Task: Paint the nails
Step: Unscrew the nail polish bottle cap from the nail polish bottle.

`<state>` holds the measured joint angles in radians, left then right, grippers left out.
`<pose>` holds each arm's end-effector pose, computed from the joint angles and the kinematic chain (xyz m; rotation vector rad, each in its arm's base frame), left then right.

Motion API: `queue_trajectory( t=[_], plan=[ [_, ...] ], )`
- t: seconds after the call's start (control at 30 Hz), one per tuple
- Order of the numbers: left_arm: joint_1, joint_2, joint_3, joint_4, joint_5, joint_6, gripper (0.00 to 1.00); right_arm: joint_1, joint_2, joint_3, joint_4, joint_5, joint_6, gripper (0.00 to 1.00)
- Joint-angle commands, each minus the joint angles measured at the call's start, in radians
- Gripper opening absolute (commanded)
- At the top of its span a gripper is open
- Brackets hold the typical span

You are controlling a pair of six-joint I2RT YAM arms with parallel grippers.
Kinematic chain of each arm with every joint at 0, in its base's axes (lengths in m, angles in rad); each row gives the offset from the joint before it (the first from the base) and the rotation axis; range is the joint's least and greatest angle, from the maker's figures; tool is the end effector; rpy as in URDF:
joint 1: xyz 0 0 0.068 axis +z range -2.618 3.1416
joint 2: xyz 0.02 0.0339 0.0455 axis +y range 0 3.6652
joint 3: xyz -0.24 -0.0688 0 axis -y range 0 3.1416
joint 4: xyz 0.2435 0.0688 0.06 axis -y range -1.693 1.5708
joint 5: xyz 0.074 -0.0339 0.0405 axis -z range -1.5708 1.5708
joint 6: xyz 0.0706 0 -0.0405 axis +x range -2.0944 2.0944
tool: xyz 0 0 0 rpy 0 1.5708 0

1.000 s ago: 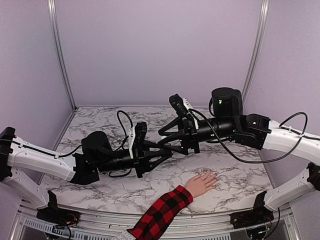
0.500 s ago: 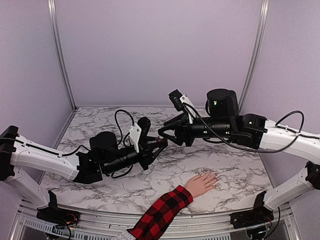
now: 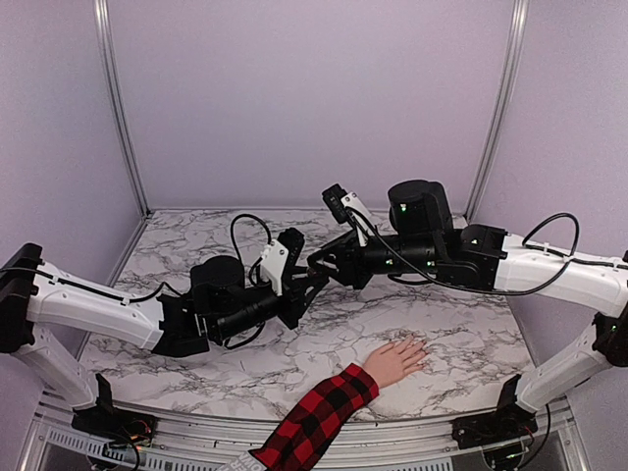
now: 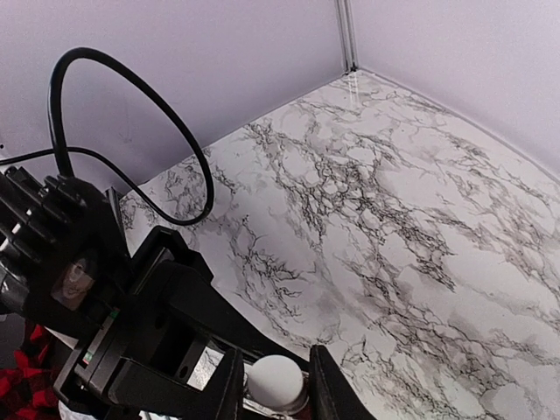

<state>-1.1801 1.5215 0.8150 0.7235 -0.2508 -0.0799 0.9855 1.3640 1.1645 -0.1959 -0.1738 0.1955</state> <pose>0.1589 -0.3398 0.2432 0.6604 1.4687 -0.7944 0.1852 0.3016 0.3037 -0.9116 1.8728 0.9218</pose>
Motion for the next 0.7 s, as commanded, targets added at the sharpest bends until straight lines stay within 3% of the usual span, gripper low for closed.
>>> queue_trajectory(
  t=[0.0,0.37,0.67],
  plan=[
    [-0.004,0.016,0.043,-0.025,-0.046,0.006,0.00,0.006,0.004,0.046,-0.009,0.026,0.016,0.22],
    [-0.003,-0.001,0.054,-0.056,0.011,0.001,0.00,0.006,-0.008,0.037,0.001,-0.008,-0.013,0.03],
    [0.014,-0.053,0.031,-0.065,0.311,0.018,0.00,0.006,-0.066,0.010,0.032,-0.083,-0.093,0.00]
  ],
)
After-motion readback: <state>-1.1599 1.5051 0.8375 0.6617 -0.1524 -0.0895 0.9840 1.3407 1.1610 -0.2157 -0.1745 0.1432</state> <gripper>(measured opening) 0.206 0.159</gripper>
